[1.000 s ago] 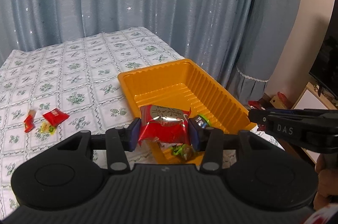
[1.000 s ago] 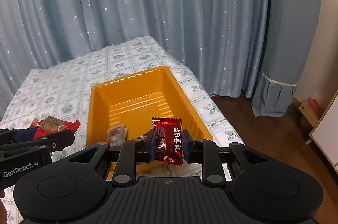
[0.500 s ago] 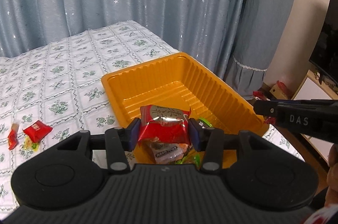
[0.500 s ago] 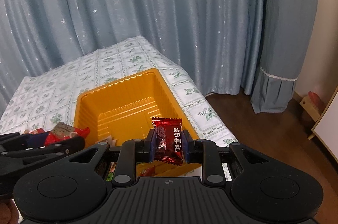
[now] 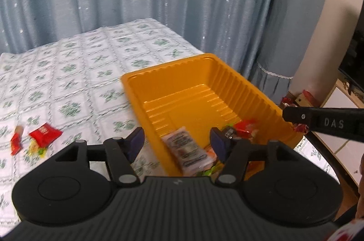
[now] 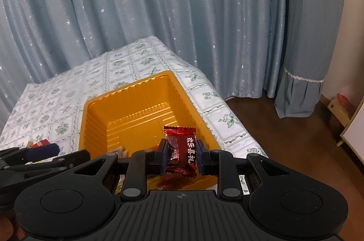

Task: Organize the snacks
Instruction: 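Open the left tool then the right tool to drop candies into the tray, then move both open tools from the tray back toward the remaining red candies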

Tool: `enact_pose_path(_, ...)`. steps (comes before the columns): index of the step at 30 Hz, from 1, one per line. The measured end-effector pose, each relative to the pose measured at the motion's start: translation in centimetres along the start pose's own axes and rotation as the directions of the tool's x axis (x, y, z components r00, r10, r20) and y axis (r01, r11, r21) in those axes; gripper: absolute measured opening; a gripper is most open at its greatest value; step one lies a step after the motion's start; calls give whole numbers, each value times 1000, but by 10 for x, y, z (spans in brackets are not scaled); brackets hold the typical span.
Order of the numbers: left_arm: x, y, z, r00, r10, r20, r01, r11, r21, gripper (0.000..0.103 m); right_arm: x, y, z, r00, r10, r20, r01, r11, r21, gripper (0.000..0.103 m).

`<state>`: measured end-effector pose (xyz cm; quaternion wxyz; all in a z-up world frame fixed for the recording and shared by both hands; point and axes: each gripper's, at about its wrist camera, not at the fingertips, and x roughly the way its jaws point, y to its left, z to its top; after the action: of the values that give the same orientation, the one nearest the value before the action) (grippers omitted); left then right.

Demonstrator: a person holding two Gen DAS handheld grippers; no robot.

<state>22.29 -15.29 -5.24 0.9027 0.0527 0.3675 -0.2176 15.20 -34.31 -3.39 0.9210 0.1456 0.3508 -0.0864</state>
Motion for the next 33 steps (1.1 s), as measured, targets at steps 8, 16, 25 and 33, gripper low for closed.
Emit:
enact_pose_path(8, -20, 21, -10, 999, 32, 16, -31, 997, -68, 61, 5, 12, 4, 999, 37, 0, -37, 999, -16, 26)
enact_pose_path(16, -25, 33, -16, 998, 57, 3, -57, 995, -86, 62, 14, 12, 7, 995, 97, 12, -98, 994, 42, 68)
enact_pose_path(25, -52, 37, -35, 995, 102, -6, -102, 989, -109, 63, -10, 12, 1, 998, 69, 5, -69, 997, 36, 69)
enact_pose_path(33, -88, 34, -51, 992, 127, -4, -126, 985, -119, 68, -46, 28, -20, 998, 67, -4, -67, 998, 10, 69)
